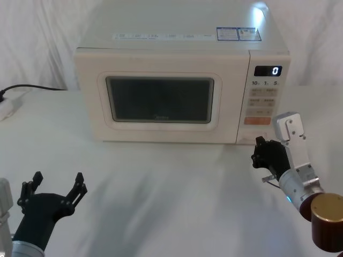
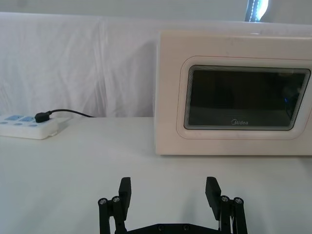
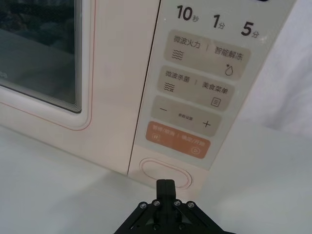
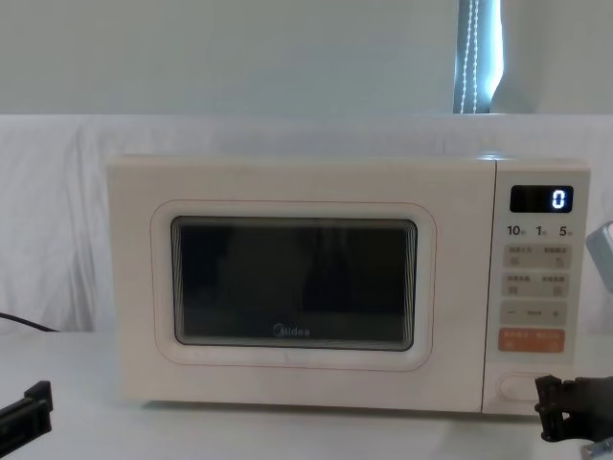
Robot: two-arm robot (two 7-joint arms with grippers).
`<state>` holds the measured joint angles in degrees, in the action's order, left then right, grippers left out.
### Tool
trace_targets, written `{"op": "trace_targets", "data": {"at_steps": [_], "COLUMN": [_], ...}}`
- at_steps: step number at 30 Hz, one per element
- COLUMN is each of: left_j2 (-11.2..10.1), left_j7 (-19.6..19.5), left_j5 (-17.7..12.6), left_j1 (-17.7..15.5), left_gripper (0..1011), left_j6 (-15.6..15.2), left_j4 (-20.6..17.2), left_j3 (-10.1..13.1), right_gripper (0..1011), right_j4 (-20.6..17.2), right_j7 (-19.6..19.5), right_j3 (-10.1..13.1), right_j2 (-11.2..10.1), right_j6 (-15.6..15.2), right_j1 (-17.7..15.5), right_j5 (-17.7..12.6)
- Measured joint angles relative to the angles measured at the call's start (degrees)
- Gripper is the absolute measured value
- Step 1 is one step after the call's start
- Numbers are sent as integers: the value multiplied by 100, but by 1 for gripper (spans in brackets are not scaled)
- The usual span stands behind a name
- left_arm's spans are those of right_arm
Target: Press the button to open the microwave door with one hand; close the microwave door with the other hand.
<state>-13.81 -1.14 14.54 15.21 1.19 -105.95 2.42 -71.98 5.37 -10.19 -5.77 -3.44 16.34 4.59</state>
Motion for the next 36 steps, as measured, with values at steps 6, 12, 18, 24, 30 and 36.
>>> {"op": "trace_targets", "data": {"at_steps": [6, 12, 18, 24, 30, 36], "left_j2": [0, 0, 0, 0, 0, 0], "left_j7": [0, 0, 0, 0, 0, 0], "left_j5": [0, 0, 0, 0, 0, 0], "left_j1": [0, 0, 0, 0, 0, 0], "left_gripper": [1001, 1001, 1001, 1001, 1001, 1001], "left_j6": [0, 0, 0, 0, 0, 0], "left_j4": [0, 0, 0, 0, 0, 0], "left_j3": [0, 0, 0, 0, 0, 0], "right_gripper": [0, 0, 0, 0, 0, 0], "right_j4": [73, 180, 291, 362, 428, 482], "right_j7": [-21, -21, -18, -21, -46, -66], "right_j3": [33, 50, 70, 79, 87, 94], "right_j2": [53, 94, 132, 167, 199, 223], "right_j6": [-5, 23, 54, 68, 78, 86], "right_j1": [16, 75, 154, 204, 240, 273], "right_j5": [34, 61, 79, 105, 132, 159]}}
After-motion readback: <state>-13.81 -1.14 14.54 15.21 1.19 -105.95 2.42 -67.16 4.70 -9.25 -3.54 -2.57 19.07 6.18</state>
